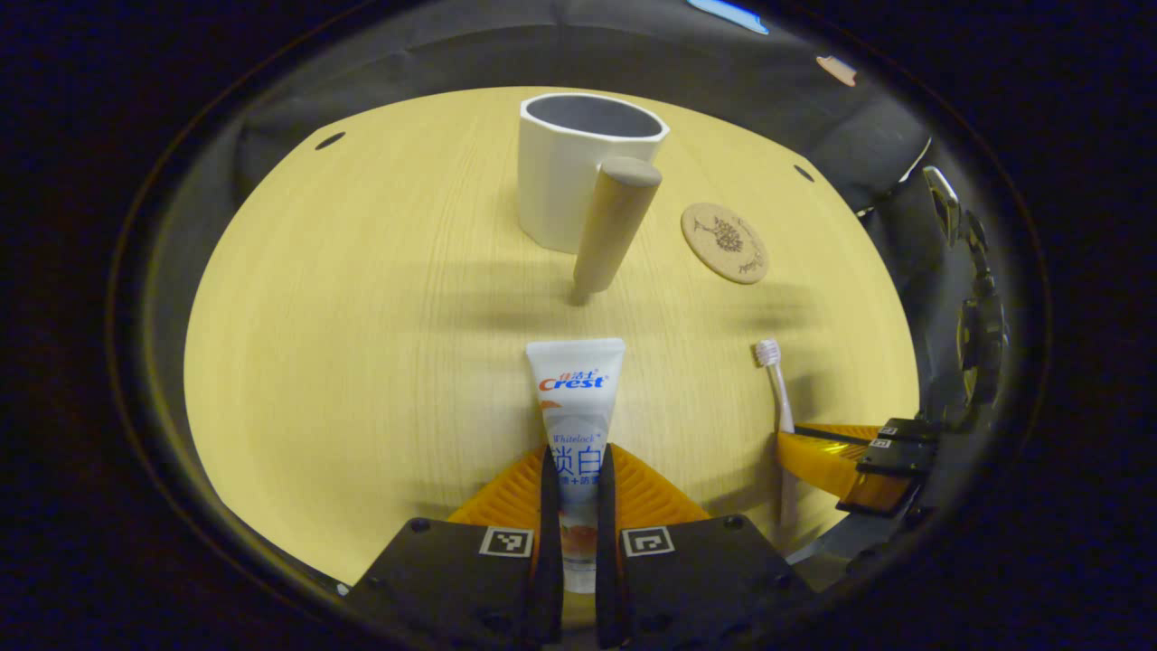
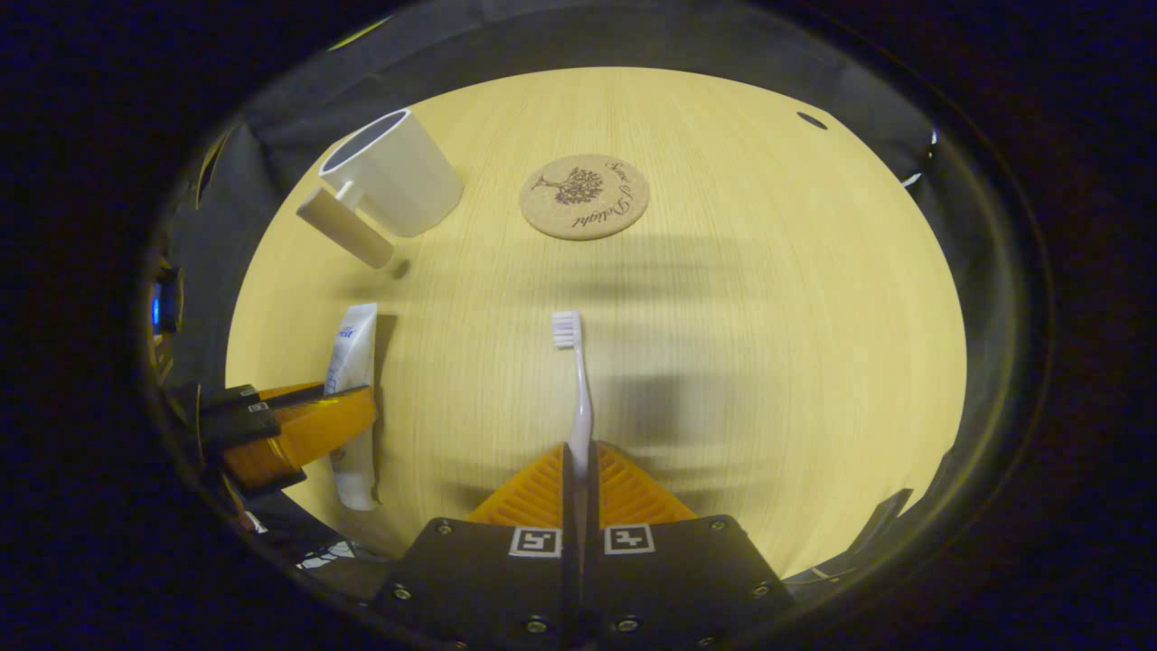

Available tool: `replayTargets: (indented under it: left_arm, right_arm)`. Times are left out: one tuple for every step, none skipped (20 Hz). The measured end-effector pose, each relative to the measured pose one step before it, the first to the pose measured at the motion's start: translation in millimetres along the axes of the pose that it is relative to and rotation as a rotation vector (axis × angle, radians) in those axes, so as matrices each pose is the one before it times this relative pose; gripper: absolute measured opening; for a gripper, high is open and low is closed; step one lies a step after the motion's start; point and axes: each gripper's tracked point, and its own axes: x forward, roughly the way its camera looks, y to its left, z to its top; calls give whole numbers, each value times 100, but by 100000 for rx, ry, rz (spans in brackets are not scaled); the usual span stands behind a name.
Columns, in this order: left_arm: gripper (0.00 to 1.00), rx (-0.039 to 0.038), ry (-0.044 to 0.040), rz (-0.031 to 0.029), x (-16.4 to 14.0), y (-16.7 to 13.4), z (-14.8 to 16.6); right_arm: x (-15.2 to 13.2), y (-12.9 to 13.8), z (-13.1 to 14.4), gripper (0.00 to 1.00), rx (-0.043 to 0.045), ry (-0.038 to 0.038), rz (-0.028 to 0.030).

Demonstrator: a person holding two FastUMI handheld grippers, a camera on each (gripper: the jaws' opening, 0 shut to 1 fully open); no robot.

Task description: Put the toothbrush and toothpaste on the desktop into the cup, then pick up the cup and place it on the coaster on the desktop.

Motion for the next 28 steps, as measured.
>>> replayTargets:
  left_arm:
    - [18,-157,-1630,-1243,-174,-47,-42]
    - [18,-224,-2029,-925,-49,22,198]
    - [18,-181,-2508,-910,-19,-54,263]
    - [18,-454,-2973,-985,-281,-25,451]
    - [18,-796,-2528,-566,-328,-1,317]
    - [18,-1027,-2644,-569,-320,-50,414]
    - [18,-963,-2428,-614,-255,-14,330]
    - [18,-750,-2418,-306,-458,60,603]
    - [18,-356,-2738,178,-461,144,505]
    - [17,83,-2864,-110,-566,127,735]
    - [17,23,-2385,119,-288,71,433]
    - [17,-134,-2716,-260,-422,-12,789]
    - [18,-55,-2571,-486,-525,-3,770]
    - [18,-328,-3196,89,-360,28,1154]
    - [17,-213,-3699,-502,-413,-99,1384]
    - [18,-283,-4118,-222,-390,79,1113]
    - [18,226,-4326,-361,-288,29,1393]
    - [18,610,-4131,191,-283,211,1349]
    - [18,877,-4020,-96,-708,123,739]
    - [18,663,-3750,-159,-466,83,1226]
    - [18,333,-3959,-558,-481,292,986]
    - [18,481,-3055,-457,-264,207,830]
    - [17,1003,-3250,-326,-144,275,1208]
    - [18,945,-3647,207,-5,331,1152]
    - [18,918,-3078,-337,514,28,726]
    - [17,647,-2799,67,-29,231,738]
    - [17,242,-2949,-527,-330,225,1507]
    - [17,-113,-2906,-895,116,-109,1186]
  right_arm:
    - [-1,31,-58,3,645,-1346,1373]
    - [-251,153,34,3,695,-1919,1603]
    - [-165,-65,-19,3,701,-1506,566]
    - [-348,90,182,3,743,-1948,1228]
    - [-236,140,44,3,511,-1594,951]
    - [-409,205,260,3,-155,-2614,1266]
    - [-459,95,279,3,-397,-2257,308]
    - [-404,168,377,3,-706,-2762,731]
    - [-389,114,415,3,-792,-2361,330]
    - [-400,169,506,3,-643,-2680,628]
    - [-451,237,421,3,-428,-2461,844]
    - [-443,425,597,3,-211,-2815,1587]
    - [-517,406,665,3,25,-2440,1646]
    - [-384,495,787,3,172,-2386,1700]
    - [-381,556,741,3,237,-2582,1955]
    - [-396,481,801,3,232,-2583,1606]
    - [-245,464,907,3,-5,-2734,1393]
    - [-232,285,959,3,-393,-2509,877]
    - [-275,255,835,3,-490,-2534,537]
    - [-225,329,673,3,-619,-1916,957]
    - [-29,246,794,3,-598,-2140,599]
    - [17,259,721,3,-712,-1526,639]
    - [28,192,445,3,-586,-1441,576]
    - [-44,135,456,3,-435,-1436,567]
    - [-8,184,559,3,-360,-1585,525]
    - [-79,130,482,3,-389,-1030,352]
    - [34,54,74,3,-263,-718,-149]
    - [-71,68,181,3,38,-804,-85]
